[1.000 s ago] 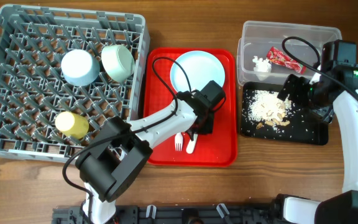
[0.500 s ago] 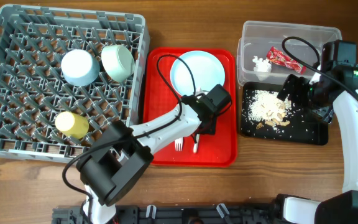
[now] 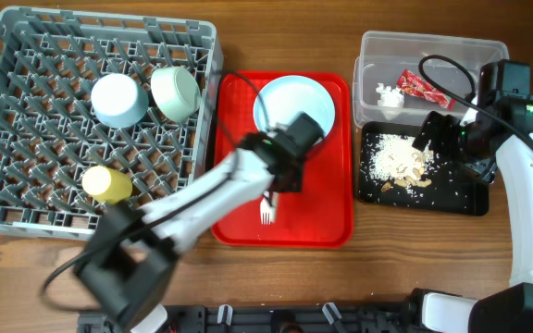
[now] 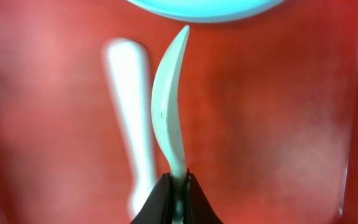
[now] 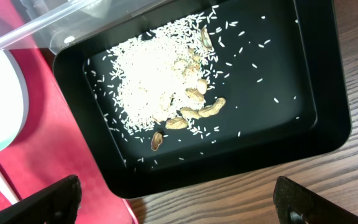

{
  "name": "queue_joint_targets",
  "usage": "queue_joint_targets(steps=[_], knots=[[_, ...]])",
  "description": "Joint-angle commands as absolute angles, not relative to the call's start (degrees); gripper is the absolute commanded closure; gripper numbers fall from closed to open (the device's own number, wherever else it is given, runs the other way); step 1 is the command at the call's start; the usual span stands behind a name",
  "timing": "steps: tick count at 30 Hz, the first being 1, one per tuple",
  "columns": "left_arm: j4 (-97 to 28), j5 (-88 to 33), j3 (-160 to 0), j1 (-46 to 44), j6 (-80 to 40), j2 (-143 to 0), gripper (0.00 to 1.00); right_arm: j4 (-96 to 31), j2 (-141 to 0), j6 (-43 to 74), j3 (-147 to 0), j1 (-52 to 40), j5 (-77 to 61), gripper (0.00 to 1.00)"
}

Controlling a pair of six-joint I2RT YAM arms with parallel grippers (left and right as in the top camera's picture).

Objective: Sort waste into correct bins and load items into the dishwasher rack
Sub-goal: 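Drop the spoon into the dish rack with the left gripper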

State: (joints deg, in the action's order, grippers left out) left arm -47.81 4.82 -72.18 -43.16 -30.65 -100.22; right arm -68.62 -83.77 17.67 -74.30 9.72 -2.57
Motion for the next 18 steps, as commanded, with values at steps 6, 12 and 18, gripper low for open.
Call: queue_joint_targets(steps=[6,12,18], knots=[[-58.9,6.1,-73.3,-23.4,-12.1,-80.6,0.96,-68.7,-82.7,16.7,-75.3,9.9,-3.1,0.00],[-59.5,5.0,-73.1,-12.8,-10.5,-86.1,0.96,-68.8,-82.7,16.7,-75.3,9.9,-3.1,0.00],[-58.0,5.0,-73.1,-12.5,-10.5,-92.6,0.87,-69.0,-82.7,16.7,-75.3,9.9,-3.1,0.00]])
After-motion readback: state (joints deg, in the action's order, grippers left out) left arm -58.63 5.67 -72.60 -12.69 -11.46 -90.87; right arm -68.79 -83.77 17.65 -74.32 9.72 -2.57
